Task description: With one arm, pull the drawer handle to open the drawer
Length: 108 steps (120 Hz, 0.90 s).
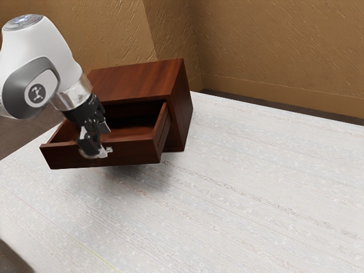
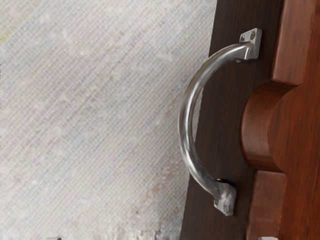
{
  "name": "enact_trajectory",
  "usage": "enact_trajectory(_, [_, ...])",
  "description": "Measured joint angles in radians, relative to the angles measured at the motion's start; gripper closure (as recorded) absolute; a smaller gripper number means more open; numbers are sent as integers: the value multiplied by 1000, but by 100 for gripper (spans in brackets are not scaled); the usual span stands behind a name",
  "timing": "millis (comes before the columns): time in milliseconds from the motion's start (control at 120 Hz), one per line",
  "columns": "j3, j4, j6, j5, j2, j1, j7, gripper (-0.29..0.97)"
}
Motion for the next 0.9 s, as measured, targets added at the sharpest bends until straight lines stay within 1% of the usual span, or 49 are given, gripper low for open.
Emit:
enact_trajectory(117, [-16,71,-10,-25,4,-57,0,13])
enact_trajectory(217, [-54,191,-63,-34,13,-75,-1,9])
enact_trajectory(258, [-60,260,-111,-38,31,-79,-1,8])
enact_trajectory(317, [-64,401,-201,-58,68,-105,-1,7])
enact_trajectory(358, [-91,464,-259,-72,76,-114,-1,6])
enact_trajectory(458, [-180,546,-388,-101,75,-133,1,5])
enact_trajectory(533, [-208,564,-460,-103,37,-134,31,4])
enact_trajectory(633, [-199,581,-522,-71,23,-123,176,3])
enact_trajectory(717, [-142,568,-552,-56,45,-118,361,3])
enact_trajectory(783, [-77,508,-551,-48,68,-116,527,3])
enact_trajectory(850, [-37,421,-522,-43,72,-114,684,3])
enact_trajectory(900, [-9,386,-504,-44,76,-114,789,3])
